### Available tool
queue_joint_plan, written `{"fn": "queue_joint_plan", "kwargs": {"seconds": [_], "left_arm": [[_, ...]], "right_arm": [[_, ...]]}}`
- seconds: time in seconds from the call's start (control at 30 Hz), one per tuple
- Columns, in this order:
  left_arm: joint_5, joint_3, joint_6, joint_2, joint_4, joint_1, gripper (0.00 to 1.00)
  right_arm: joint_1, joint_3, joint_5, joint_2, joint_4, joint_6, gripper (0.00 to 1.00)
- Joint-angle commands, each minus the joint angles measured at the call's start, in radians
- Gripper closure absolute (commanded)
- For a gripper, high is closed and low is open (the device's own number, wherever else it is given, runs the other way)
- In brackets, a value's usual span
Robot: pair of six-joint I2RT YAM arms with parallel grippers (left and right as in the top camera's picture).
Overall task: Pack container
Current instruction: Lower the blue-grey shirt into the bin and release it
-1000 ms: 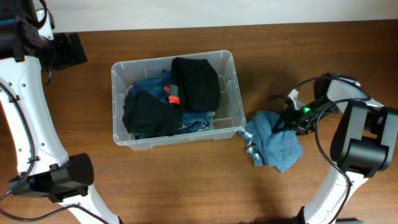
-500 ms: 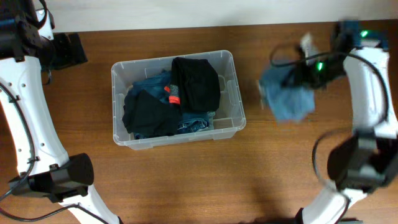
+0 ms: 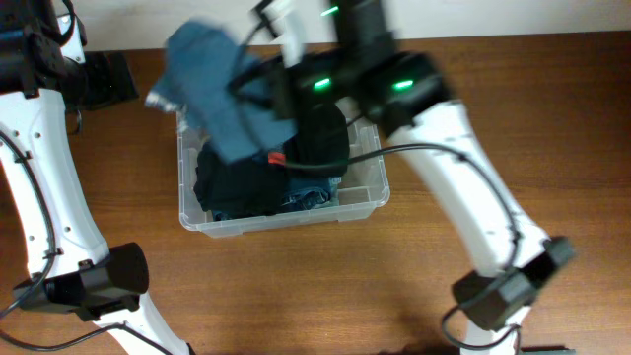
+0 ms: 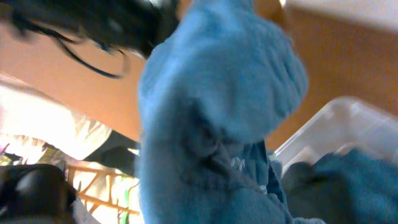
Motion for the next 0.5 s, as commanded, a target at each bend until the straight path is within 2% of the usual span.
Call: {"fn": "queue_joint_plan", "kwargs": {"seconds": [0.0, 0.13, 0.27, 0.47], "left_arm": [[0.001, 0.012, 0.002, -0.003, 0.002, 0.005, 0.01], [0.001, 0.011, 0.002, -0.003, 0.002, 0.005, 0.01], [0.001, 0.012, 0.002, -0.003, 0.002, 0.005, 0.01], [0.001, 0.012, 0.002, -0.003, 0.002, 0.005, 0.01]], "right_arm": [[0.041, -0.005, 0.256, 0.086, 0.005, 0.085, 0.96], [0.044, -0.010, 0.289, 0.205, -0.020, 0.084, 0.96], [0.035, -0.014, 0.422, 0.315, -0.038, 0.017, 0.96], [0.003, -0.016, 0.636, 0.379, -0.150, 0.016, 0.96]]}}
